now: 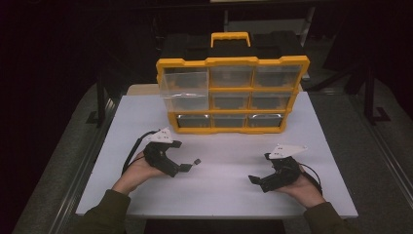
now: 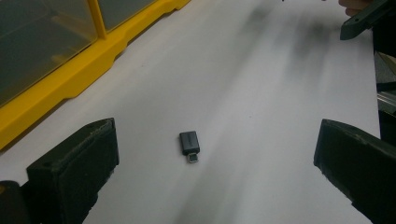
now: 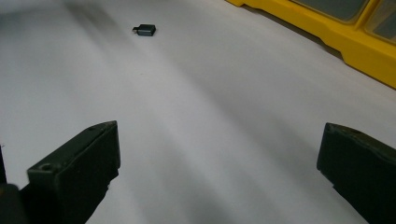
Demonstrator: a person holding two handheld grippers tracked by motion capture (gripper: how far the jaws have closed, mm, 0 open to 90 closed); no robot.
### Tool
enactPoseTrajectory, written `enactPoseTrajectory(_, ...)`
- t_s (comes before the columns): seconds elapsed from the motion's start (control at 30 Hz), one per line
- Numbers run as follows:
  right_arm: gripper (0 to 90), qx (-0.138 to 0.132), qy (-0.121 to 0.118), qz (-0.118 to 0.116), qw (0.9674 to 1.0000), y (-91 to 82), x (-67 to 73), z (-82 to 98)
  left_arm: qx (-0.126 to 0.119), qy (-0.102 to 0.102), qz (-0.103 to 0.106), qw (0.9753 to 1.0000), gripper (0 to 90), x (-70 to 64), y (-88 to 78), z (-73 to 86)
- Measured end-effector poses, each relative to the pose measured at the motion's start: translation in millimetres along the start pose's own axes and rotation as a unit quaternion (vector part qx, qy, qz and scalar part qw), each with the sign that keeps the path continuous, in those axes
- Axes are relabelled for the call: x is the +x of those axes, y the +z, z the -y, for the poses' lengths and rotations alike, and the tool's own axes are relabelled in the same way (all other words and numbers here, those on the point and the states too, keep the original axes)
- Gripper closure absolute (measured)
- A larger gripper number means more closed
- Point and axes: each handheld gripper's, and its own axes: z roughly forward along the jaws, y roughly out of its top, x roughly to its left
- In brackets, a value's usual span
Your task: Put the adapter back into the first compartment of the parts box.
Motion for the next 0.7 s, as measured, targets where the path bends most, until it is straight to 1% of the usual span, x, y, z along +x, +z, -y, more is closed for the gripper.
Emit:
enactPoseTrajectory(0.1,0.0,0.000,0.002,-0.001,1.0000,0.4,0.1,-0.3,-0.005,0.002,-0.001,1.0000,0.0,0.3,2.1,-3.8)
enactPoseTrajectory(0.23,0.0,0.001,-0.001,0.000,1.0000,0.5,0.4,-0.1,-0.003,0.006,-0.003,1.0000,0.0,1.8,5.8,-7.0)
enactPoseTrajectory(0.4,0.0,0.000,0.001,0.000,1.0000,0.3,0.3,-0.4,-0.006,0.006,-0.003,1.0000,0.0,2.8,9.2,-10.9)
enactPoseTrajectory(0.47,0.0,0.001,0.001,0.000,1.0000,0.4,0.4,-0.4,-0.005,0.005,-0.007,1.0000,0.0,3.4,11.2,-12.9)
enactPoseTrajectory(0.57,0.0,0.002,0.002,0.001,1.0000,0.2,0.2,-0.4,-0.004,0.008,-0.007,0.9999,0.0,5.3,15.4,-16.6)
enactPoseTrajectory(0.7,0.0,0.001,0.002,0.000,1.0000,-0.1,-0.1,-0.5,-0.005,0.004,-0.006,1.0000,0.0,6.6,20.8,-18.8)
